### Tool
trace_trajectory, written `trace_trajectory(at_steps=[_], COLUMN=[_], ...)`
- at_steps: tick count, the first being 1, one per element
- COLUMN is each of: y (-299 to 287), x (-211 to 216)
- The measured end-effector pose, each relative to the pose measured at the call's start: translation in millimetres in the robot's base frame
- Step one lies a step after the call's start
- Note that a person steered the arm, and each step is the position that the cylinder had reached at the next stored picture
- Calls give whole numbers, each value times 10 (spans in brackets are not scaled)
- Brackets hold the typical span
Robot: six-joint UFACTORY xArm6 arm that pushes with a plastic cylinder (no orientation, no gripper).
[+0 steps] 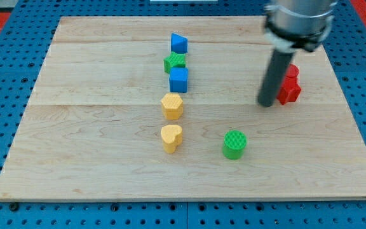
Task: Slide the blue cube towards center right
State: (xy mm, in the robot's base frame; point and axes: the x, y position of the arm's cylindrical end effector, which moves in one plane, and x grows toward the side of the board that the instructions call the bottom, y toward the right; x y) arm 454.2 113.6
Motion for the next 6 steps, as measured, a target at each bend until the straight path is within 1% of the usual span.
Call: trace_trajectory(at_steps=[1,2,3,4,5,6], y=[-876,-1573,-2099,-2119,-1320,-829], x=[-245,-505,-534,-957,-800,-484])
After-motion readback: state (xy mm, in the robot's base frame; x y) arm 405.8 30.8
